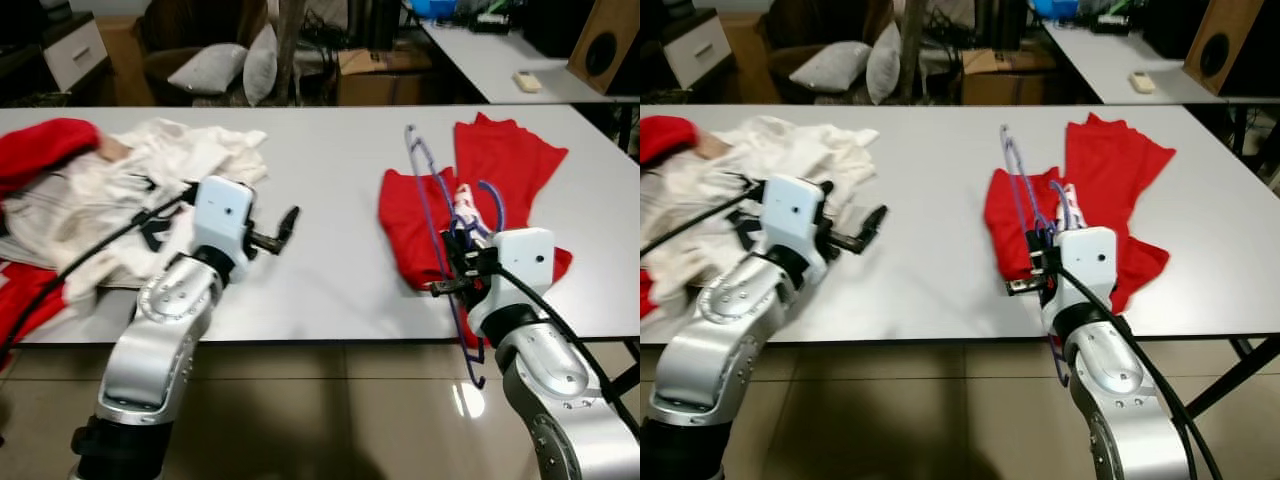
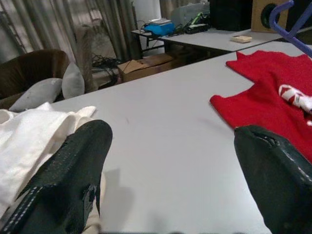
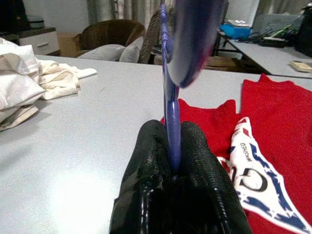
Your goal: Hang hanger
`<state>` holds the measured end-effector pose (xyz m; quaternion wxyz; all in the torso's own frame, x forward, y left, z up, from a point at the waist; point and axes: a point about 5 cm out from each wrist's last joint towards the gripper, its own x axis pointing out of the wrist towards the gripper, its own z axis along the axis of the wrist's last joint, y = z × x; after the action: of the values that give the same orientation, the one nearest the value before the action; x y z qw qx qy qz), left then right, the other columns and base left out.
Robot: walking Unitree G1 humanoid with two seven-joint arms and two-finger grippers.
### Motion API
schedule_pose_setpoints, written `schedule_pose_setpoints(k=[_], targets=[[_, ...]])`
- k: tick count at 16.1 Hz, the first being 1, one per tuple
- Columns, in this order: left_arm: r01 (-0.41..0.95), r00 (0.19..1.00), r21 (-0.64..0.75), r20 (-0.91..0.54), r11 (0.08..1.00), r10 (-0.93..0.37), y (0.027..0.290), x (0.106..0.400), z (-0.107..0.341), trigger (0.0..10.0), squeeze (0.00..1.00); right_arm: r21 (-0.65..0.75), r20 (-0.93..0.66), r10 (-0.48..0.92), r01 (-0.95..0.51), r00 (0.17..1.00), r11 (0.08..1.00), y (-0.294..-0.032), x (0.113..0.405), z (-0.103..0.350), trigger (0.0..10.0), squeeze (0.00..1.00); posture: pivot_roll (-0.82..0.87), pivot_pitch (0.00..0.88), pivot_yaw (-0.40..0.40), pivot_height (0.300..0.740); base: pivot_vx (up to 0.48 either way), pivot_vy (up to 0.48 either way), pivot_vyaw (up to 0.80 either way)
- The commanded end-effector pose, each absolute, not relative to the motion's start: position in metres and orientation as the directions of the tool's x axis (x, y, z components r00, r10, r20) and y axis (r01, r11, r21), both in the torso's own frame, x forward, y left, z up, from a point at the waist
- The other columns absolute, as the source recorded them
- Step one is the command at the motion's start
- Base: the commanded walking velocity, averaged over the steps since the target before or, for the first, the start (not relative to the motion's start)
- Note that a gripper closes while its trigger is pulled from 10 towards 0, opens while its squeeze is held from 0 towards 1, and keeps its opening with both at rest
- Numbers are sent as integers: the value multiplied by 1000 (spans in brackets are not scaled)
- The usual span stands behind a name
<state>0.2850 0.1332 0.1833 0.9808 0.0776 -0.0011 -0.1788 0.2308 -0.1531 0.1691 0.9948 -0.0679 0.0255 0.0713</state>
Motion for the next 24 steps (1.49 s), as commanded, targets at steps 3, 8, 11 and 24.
schedule_pose_setpoints(k=[3, 8, 11, 24], targets=[[362, 932, 151, -37, 920, -361, 126, 286, 181, 10000, 0, -139, -77, 90, -100, 993, 985, -162, 229, 167, 10000, 0, 109, 2, 60, 740, 0, 441, 0], [361, 932, 153, -36, 920, -360, 126, 287, 181, 10000, 0, -135, -86, 83, -94, 993, 986, -163, 229, 165, 10000, 0, 108, 5, 58, 740, 0, 437, 0], [354, 935, 151, -32, 923, -353, 126, 288, 182, 10000, 0, -134, -100, 90, -103, 991, 986, -162, 230, 164, 10000, 0, 107, 8, 53, 740, 0, 433, 0], [332, 943, 93, 0, 939, -334, 132, 290, 179, 10000, 0, -147, -83, 22, -34, 996, 989, -171, 232, 160, 10000, 0, 97, 0, 54, 740, 0, 0, 0]])
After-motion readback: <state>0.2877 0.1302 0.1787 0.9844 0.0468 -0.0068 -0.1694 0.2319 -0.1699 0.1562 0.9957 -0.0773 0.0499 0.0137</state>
